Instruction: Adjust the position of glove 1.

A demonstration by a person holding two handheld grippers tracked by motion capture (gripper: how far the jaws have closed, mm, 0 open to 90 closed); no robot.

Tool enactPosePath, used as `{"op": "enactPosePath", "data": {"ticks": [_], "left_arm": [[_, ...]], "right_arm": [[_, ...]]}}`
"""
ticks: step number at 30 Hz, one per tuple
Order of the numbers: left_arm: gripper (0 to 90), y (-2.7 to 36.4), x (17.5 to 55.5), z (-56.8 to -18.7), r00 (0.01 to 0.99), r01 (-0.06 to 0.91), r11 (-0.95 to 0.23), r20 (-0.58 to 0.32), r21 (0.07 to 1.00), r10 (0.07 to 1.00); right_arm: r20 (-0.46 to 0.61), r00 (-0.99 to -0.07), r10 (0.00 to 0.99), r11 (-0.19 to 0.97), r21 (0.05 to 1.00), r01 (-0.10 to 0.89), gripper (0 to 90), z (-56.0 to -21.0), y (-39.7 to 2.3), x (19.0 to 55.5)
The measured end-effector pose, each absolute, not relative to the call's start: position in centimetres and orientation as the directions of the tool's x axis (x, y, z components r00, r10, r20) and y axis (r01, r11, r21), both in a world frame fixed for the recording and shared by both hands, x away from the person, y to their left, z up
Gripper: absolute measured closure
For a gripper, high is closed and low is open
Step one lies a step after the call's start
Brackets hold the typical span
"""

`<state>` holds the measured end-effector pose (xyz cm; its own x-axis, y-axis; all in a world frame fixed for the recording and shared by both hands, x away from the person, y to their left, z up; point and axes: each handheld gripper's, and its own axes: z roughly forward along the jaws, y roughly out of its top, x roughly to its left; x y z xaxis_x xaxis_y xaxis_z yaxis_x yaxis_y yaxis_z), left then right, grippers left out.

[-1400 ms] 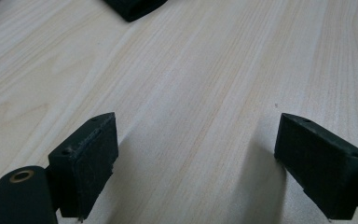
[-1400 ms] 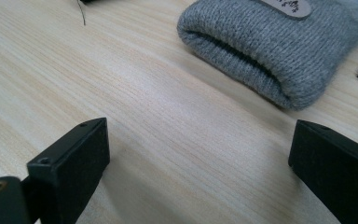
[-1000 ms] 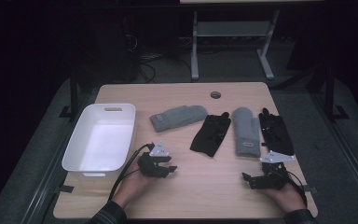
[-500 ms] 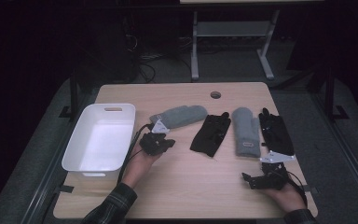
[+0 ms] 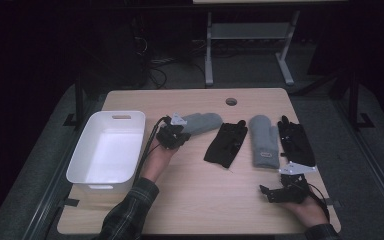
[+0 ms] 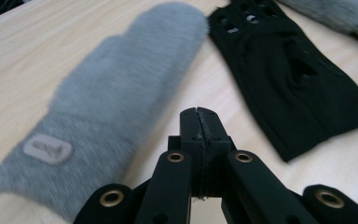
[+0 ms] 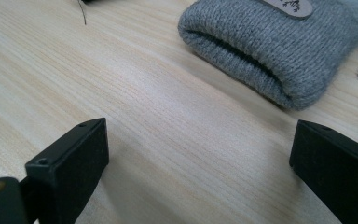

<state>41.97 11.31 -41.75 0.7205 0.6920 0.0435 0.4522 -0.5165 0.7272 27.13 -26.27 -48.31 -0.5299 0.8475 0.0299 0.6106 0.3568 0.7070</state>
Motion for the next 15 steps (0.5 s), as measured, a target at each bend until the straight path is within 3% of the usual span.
{"op": "enactPosePath", "data": {"ticks": [15], "left_arm": [[89.4, 10.2, 47.5, -43.8, 0.635, 0.522, -0.536, 0.116, 0.664, 0.763]], "right_arm": [[0.03, -0.53, 0.847, 0.357, 0.707, 0.61, 4.3, -48.3, -26.3, 27.1]]}}
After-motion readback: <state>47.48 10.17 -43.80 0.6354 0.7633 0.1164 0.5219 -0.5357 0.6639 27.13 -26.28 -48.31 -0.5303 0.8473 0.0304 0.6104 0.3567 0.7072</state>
